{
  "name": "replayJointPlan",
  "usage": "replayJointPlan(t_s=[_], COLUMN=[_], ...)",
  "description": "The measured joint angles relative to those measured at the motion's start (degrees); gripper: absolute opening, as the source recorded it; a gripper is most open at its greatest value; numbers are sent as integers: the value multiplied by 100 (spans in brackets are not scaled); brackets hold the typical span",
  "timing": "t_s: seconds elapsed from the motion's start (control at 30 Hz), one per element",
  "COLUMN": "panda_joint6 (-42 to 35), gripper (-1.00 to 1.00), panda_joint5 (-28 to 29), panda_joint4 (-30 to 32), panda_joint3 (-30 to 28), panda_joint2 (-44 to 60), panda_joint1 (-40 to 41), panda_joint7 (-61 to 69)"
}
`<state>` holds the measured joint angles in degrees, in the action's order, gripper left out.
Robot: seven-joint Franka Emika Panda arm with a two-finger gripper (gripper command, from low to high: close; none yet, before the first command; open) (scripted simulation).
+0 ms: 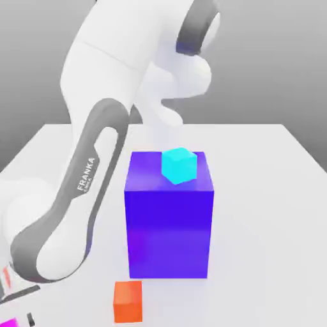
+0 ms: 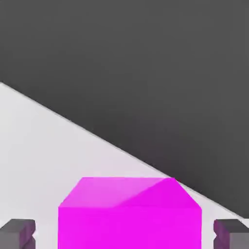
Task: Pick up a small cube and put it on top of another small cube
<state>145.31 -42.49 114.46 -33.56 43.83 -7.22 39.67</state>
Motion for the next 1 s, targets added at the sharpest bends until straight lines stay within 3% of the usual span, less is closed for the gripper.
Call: replayJointPlan(t_s=[0.4,0.8,1.0], panda_joint6=[-223,-523,-594], gripper=[-100,-100,-100], panda_joint5=[255,584,906], panda_joint4=[164,270,747], panda_joint3=[-148,-651,-1252], panda_joint2=[-288,-772,-2043], panda_joint1=[-209,-488,-738], panda_joint7=[69,-362,-371])
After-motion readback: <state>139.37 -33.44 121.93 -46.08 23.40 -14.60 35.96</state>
